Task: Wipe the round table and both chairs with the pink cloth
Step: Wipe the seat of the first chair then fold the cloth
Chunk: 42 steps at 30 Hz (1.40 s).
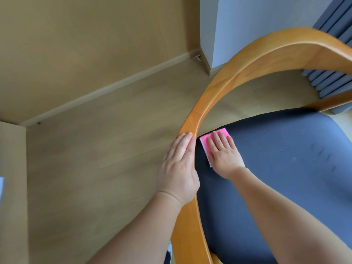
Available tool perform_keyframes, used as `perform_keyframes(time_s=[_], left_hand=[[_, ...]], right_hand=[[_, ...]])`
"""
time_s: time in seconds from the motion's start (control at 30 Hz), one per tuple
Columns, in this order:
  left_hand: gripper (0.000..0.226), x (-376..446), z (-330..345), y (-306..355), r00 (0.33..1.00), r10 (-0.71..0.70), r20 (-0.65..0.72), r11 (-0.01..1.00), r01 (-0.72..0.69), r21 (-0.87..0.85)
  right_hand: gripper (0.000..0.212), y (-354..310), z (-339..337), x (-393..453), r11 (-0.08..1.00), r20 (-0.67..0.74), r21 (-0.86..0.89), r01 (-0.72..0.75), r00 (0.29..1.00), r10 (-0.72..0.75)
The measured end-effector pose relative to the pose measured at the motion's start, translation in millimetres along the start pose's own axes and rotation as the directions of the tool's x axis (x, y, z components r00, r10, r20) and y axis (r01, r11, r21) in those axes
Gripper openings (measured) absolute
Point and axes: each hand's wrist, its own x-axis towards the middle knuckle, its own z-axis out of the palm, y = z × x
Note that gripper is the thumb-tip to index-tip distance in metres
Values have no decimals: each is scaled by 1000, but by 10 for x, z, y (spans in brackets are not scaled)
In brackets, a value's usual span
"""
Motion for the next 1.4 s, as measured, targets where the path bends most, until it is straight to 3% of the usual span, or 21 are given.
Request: perform_keyframes(time_s=[0.23,0.5,0.7,0.77,0.87,1.23,1.4], left_hand=[[62,-2,16,-18,1000,12,9,1000,-12,-5],[64,-15,-3,7,999,26,33,999,-28,35],[48,-12,40,-22,988,142,-57,989,-139,57],[37,-29,55,-21,985,130,-111,991,-127,30],[21,-40,58,-10,985,78,-154,996,-70,61],[18,-19,40,-17,994,80,-79,987,-68,143],[23,-8,52,-19,983,171,-60,981,-165,106]], right_hand=[[57,-270,-61,324,1000,-5,-4,24,1000,-24],[54,-70,-54,295,999,-71,28,-18,997,20],[59,706,-22,183,956,-95,134,-259,957,273],[59,960,8,115,918,-97,186,-351,923,373],[61,1100,33,39,899,-90,210,-384,908,409],[60,749,102,-19,877,-66,204,-435,888,456],[63,245,173,-125,929,-69,156,-335,935,348]])
